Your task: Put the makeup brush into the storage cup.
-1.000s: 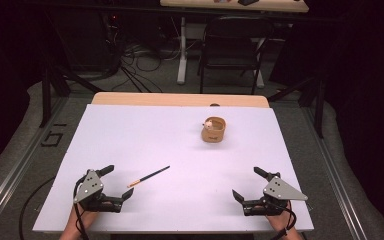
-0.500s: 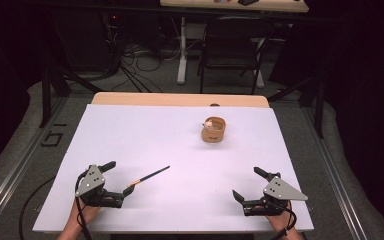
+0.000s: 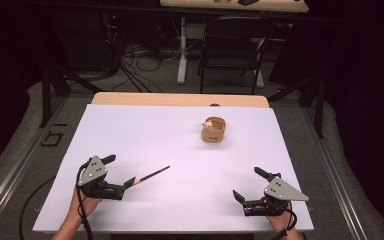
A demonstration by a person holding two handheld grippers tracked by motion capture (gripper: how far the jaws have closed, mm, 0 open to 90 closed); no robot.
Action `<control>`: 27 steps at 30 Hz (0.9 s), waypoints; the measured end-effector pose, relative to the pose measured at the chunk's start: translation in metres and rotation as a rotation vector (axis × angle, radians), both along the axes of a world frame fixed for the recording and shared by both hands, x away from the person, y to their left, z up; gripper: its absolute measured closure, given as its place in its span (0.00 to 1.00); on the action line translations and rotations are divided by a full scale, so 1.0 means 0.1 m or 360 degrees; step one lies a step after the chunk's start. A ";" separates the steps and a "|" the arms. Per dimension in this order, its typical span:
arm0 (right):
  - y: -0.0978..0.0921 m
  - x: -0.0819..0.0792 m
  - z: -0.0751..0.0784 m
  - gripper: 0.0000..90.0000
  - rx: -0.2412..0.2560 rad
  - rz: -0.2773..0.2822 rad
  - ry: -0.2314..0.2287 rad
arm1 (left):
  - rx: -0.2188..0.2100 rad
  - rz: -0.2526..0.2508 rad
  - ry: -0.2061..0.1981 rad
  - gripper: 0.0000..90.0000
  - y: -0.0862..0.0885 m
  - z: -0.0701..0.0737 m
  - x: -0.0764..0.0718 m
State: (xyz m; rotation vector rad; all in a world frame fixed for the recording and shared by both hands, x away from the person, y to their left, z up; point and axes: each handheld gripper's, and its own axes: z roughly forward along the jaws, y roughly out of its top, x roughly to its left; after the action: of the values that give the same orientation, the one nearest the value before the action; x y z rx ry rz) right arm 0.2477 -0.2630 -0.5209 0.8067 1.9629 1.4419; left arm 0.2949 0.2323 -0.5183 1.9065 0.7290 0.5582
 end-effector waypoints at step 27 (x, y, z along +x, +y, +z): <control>-0.01 0.00 -0.01 0.00 0.0021 0.0009 0.0027 | 0.0695 -0.0201 0.0546 0.00 -0.47 0.27 0.55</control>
State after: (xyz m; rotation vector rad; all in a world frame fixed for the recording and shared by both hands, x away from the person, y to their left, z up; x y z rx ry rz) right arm 0.2477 -0.2641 -0.5223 0.8223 1.9719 1.4575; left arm 0.3500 0.1848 -0.4908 2.4765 0.7370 0.3291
